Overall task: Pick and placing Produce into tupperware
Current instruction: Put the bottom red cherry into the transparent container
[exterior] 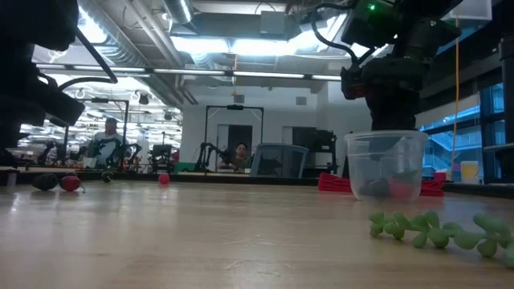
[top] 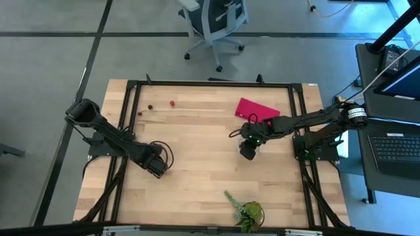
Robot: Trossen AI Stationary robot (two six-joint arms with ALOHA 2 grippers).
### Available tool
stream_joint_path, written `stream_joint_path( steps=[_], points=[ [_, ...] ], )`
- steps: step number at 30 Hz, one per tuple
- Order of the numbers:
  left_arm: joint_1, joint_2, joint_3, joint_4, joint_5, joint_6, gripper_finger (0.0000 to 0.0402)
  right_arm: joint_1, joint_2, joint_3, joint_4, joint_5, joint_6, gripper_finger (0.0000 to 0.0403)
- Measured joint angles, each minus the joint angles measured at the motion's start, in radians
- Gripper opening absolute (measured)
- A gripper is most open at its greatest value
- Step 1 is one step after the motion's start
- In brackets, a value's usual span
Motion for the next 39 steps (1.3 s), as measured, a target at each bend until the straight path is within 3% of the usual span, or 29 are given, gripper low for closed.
stream_joint_path(
  steps=[10,15,23,32,36,39],
  points=[
    [0.0,0.001,-0.002,0.009,-0.028,0.051,0.005,0.0,0.0,0.0,0.009,-0.001,-0.016,0.0091],
    [0.0,-0.005,0.007,0.004,-0.073,0.102,0.0029,0.0,0.0,0.02,0.006,-0.013,-0.025,0.0091],
    [0.003,-0.05,0.087,-0.006,-0.403,0.342,0.0036,0.007,-0.006,0.174,-0.033,-0.043,-0.106,0.0091],
    [-0.006,-0.072,0.155,0.103,-0.876,0.787,0.0038,0.008,-0.006,0.196,0.263,-0.043,-0.231,0.0091],
    [0.015,-0.072,0.155,0.219,-0.964,0.966,0.0038,0.008,-0.006,0.195,0.384,-0.043,-0.261,0.0104],
    [0.039,-0.072,0.155,0.341,-0.971,1.111,0.0039,0.008,-0.006,0.195,0.473,-0.043,-0.295,0.014]
  ],
)
